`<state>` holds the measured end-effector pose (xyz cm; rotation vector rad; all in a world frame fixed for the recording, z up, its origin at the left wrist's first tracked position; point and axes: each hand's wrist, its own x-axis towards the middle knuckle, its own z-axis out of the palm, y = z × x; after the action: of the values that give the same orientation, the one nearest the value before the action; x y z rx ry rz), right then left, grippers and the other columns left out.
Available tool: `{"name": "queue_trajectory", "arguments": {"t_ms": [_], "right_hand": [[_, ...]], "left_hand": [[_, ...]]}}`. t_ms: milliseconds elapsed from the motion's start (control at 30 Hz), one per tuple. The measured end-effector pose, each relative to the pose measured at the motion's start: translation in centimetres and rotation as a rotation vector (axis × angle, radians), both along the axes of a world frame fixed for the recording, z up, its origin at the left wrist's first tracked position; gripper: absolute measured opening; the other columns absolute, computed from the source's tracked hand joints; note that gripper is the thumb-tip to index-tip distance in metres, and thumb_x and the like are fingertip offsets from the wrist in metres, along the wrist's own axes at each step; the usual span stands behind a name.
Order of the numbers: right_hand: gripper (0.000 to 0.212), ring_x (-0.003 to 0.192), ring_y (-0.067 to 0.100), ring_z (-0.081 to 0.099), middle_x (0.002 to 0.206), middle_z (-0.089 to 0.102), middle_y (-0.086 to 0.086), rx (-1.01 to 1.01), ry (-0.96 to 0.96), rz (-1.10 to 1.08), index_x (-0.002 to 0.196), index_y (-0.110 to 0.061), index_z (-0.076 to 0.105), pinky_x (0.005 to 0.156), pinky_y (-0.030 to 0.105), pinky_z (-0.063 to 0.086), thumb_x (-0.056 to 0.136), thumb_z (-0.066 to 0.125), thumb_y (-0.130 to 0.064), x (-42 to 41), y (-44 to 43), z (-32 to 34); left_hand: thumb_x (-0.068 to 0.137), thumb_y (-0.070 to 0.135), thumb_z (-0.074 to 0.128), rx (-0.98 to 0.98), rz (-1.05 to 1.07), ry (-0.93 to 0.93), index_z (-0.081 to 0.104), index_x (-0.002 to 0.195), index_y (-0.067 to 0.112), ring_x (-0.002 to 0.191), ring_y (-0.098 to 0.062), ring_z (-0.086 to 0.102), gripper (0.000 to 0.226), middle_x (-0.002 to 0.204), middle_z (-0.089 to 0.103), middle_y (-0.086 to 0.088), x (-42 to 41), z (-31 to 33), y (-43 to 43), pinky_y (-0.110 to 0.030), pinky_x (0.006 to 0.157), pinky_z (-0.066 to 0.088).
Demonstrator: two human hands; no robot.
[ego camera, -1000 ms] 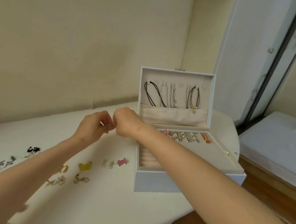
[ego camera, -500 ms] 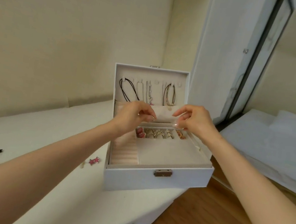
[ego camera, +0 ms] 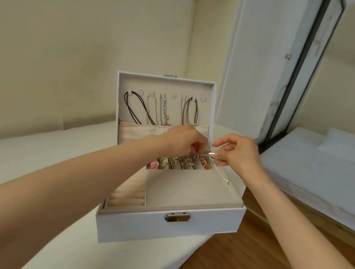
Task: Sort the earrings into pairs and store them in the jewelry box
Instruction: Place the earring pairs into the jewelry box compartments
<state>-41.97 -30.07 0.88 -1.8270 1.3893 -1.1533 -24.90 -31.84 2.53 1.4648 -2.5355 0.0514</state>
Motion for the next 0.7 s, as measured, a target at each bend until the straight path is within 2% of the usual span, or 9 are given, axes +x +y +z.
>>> {"name": "queue_trajectory", "arguments": {"t_ms": [100,233,333,400,500,633,700], "right_hand": [[0.020,0.064,0.020,0.067,0.071,0.068,0.011,0.015,0.013,0.029,0.086,-0.012,0.067,0.064,0.027,0.058,0.076,0.072,0.004,0.0,0.3,0.2],[0.025,0.062,0.012,0.064,0.067,0.064,0.004,0.032,0.081,0.052,0.083,-0.014,0.067,0.058,0.017,0.053,0.074,0.071,0.008,0.3,0.3,0.3],[0.024,0.061,0.008,0.063,0.067,0.066,0.004,0.030,0.142,0.067,0.082,-0.013,0.066,0.055,0.012,0.047,0.071,0.074,0.007,0.8,0.5,0.2],[0.025,0.062,0.009,0.063,0.069,0.067,0.006,0.019,0.173,0.073,0.078,-0.014,0.065,0.059,0.017,0.050,0.068,0.075,0.007,1.2,0.5,0.0],[0.029,0.076,0.018,0.066,0.075,0.068,0.006,-0.009,0.230,0.055,0.070,-0.018,0.061,0.074,0.029,0.055,0.063,0.080,0.003,1.7,0.4,-0.3],[0.034,0.088,0.020,0.064,0.081,0.066,0.003,-0.040,0.306,0.039,0.064,-0.024,0.054,0.078,0.027,0.048,0.064,0.081,-0.004,2.1,0.5,-0.4],[0.035,0.089,0.021,0.064,0.079,0.064,0.001,-0.045,0.332,0.058,0.062,-0.025,0.053,0.076,0.026,0.047,0.065,0.081,-0.005,2.4,0.6,-0.5]], "left_hand": [[0.079,-0.002,0.056,0.025,-0.022,-0.025,0.067,0.087,0.019,0.084,-0.012,0.057,0.025,0.077,0.057,0.012,-0.4,-0.2,-0.5,-0.028,0.077,0.046],[0.079,-0.004,0.057,0.073,-0.057,0.008,0.068,0.086,0.017,0.073,-0.005,0.054,0.025,0.078,0.057,0.010,-0.4,-0.2,-1.1,-0.025,0.073,0.047],[0.080,-0.007,0.056,0.126,-0.046,0.068,0.065,0.081,0.019,0.066,0.002,0.053,0.027,0.075,0.057,0.009,-0.3,-0.5,-1.2,-0.006,0.063,0.038],[0.079,-0.008,0.057,0.137,-0.035,0.107,0.066,0.082,0.017,0.062,0.007,0.052,0.026,0.073,0.056,0.011,-0.3,-0.8,-1.3,0.001,0.057,0.034],[0.078,-0.009,0.058,0.130,-0.032,0.135,0.068,0.086,0.010,0.061,0.009,0.050,0.023,0.073,0.055,0.011,-0.4,-1.1,-1.4,0.002,0.055,0.034],[0.078,-0.009,0.060,0.134,-0.040,0.183,0.063,0.084,0.010,0.058,0.011,0.050,0.020,0.075,0.060,0.004,-0.3,-1.2,-1.1,-0.001,0.052,0.036],[0.078,-0.005,0.063,0.113,-0.039,0.166,0.062,0.082,0.011,0.062,0.002,0.053,0.017,0.078,0.061,0.002,-0.2,-1.1,-1.0,-0.006,0.057,0.038]]}}
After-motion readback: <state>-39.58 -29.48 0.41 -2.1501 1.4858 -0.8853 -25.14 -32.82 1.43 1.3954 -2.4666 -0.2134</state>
